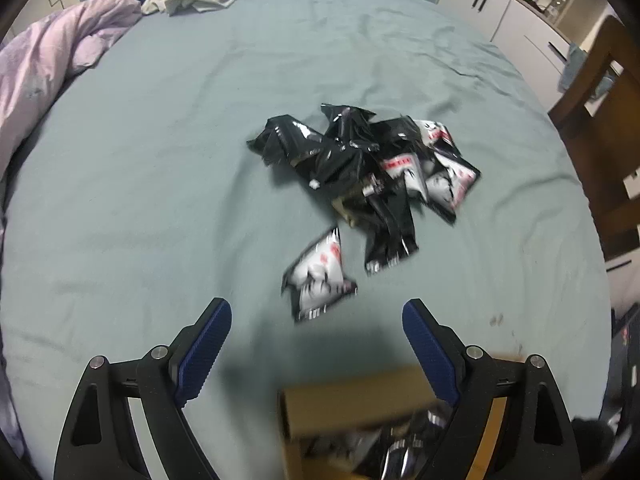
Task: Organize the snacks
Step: 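Grasp a white red-labelled packet with the right tool while the left tool grasps another, then open the left tool to drop its white packet into the box while the right tool holds its packet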
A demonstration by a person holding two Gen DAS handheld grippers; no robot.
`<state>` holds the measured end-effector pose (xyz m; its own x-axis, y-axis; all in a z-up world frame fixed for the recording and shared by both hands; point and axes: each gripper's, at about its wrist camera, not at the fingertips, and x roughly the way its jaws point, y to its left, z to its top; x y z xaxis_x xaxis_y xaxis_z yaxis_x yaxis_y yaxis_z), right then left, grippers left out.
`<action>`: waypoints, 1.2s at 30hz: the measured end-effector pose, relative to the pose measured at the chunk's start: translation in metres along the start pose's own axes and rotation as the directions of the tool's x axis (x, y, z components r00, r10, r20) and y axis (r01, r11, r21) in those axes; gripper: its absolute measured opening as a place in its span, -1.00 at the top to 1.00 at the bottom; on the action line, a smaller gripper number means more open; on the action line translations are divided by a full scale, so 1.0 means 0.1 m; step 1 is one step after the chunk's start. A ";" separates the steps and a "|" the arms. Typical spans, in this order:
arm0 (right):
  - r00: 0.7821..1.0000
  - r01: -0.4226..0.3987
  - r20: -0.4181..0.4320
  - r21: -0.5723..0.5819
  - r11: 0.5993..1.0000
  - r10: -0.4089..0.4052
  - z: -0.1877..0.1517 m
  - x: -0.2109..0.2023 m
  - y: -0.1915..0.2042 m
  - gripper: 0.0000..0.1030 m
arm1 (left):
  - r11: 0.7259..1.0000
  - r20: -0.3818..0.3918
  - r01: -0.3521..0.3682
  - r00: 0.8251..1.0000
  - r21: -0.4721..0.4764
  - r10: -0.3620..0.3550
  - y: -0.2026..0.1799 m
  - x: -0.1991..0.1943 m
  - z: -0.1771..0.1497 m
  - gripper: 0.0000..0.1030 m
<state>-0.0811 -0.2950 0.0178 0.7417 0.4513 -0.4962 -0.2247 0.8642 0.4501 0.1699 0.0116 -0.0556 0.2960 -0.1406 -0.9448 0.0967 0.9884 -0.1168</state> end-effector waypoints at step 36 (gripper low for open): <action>0.991 0.103 -0.075 -0.068 0.992 -0.108 0.15 0.50 0.26 0.40 | 0.947 0.213 0.004 0.974 0.322 -0.076 -0.40 -1.24 -0.88 0.46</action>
<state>-0.0405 -0.2535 0.0154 0.7120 0.3706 -0.5964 -0.1893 0.9192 0.3452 0.0457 -0.0051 0.0392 0.4830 -0.2245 -0.8464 0.3983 0.9171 -0.0159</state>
